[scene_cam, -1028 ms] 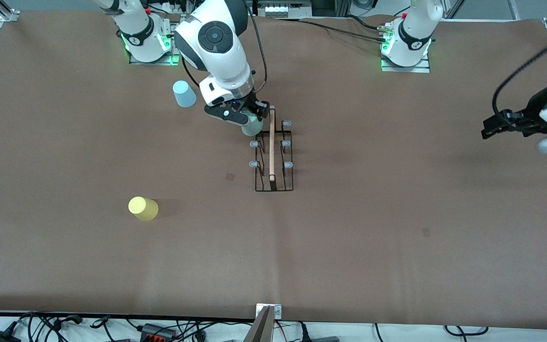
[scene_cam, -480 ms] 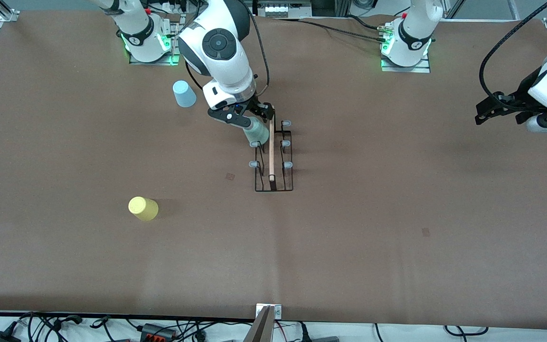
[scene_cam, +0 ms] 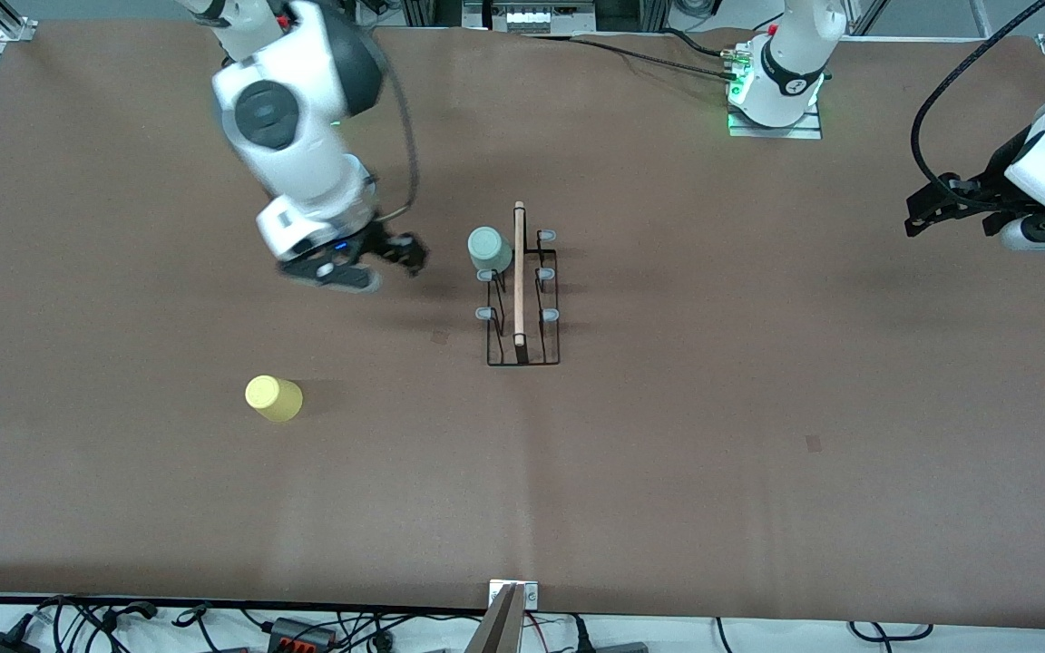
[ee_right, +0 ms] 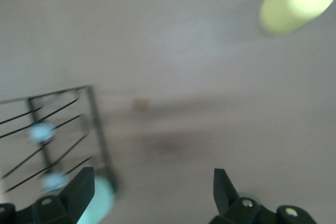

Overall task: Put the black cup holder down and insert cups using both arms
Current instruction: 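Move the right gripper to the yellow cup and grasp it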

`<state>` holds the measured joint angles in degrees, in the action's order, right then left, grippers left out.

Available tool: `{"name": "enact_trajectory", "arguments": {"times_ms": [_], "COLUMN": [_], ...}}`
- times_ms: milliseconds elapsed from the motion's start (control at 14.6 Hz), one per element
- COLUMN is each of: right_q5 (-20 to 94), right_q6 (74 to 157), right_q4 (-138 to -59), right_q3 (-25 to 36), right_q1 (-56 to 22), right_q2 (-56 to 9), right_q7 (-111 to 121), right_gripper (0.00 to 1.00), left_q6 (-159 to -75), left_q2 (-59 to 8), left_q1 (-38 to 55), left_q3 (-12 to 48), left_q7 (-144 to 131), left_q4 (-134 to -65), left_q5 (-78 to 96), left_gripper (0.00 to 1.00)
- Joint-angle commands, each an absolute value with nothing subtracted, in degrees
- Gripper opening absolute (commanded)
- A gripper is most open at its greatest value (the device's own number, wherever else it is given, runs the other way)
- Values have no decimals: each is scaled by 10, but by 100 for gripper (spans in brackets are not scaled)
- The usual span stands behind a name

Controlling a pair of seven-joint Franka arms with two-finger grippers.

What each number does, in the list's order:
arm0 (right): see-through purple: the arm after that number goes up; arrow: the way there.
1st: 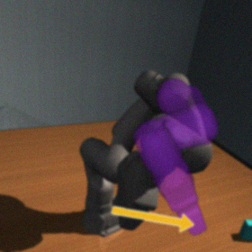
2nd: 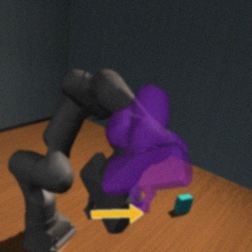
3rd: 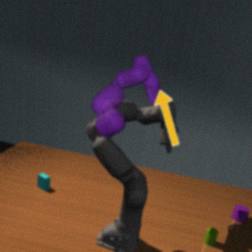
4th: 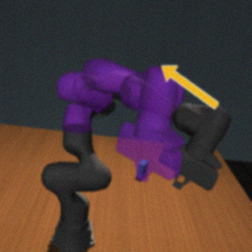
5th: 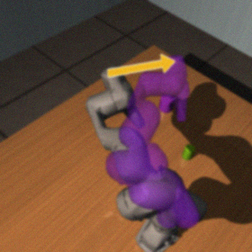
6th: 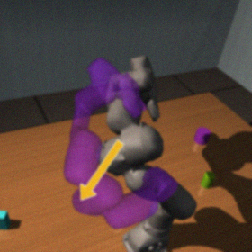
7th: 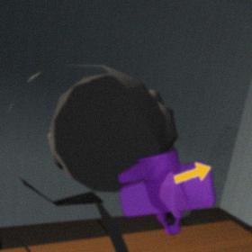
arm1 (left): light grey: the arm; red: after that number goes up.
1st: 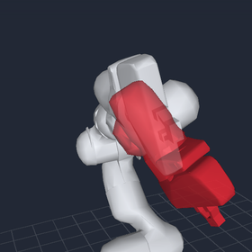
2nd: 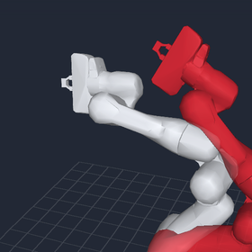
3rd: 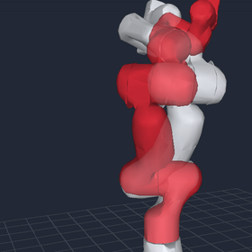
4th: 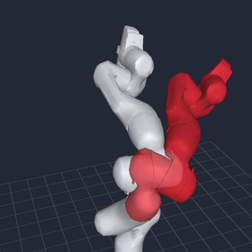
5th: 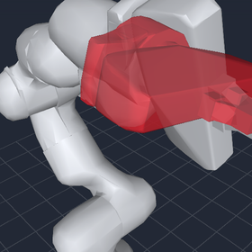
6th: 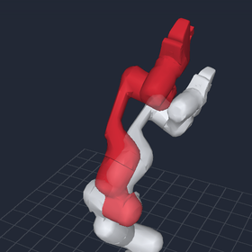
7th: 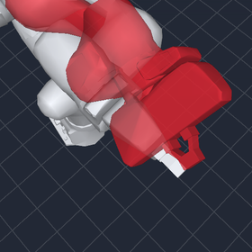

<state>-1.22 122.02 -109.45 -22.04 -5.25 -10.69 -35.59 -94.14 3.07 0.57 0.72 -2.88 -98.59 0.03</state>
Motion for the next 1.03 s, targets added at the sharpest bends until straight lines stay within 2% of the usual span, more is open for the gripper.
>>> {"name": "enact_trajectory", "arguments": {"times_ms": [0, 137, 617, 960], "right_q5": [-13, -13, -45, -47], "right_q6": [1224, 1275, 1435, 1470], "right_q4": [-1100, -1098, -1089, -1091], "right_q3": [-160, -115, -86, -76], "right_q1": [-13, -4, 8, 7], "right_q2": [-112, -135, -243, -280], "right_q7": [-165, -50, -1, -2], "right_gripper": [100, 100, 100, 100], "left_q6": [-931, -931, -929, -905], "left_q2": [31, 31, 30, 29], "left_q1": [10, 10, 10, 8], "left_q3": [3, 3, 3, 3], "left_q7": [-14, -14, -16, -16], "left_q4": [-976, -976, -976, -965], "left_q5": [4, 4, 4, 2], "left_gripper": [100, 100, 100, 100]}}
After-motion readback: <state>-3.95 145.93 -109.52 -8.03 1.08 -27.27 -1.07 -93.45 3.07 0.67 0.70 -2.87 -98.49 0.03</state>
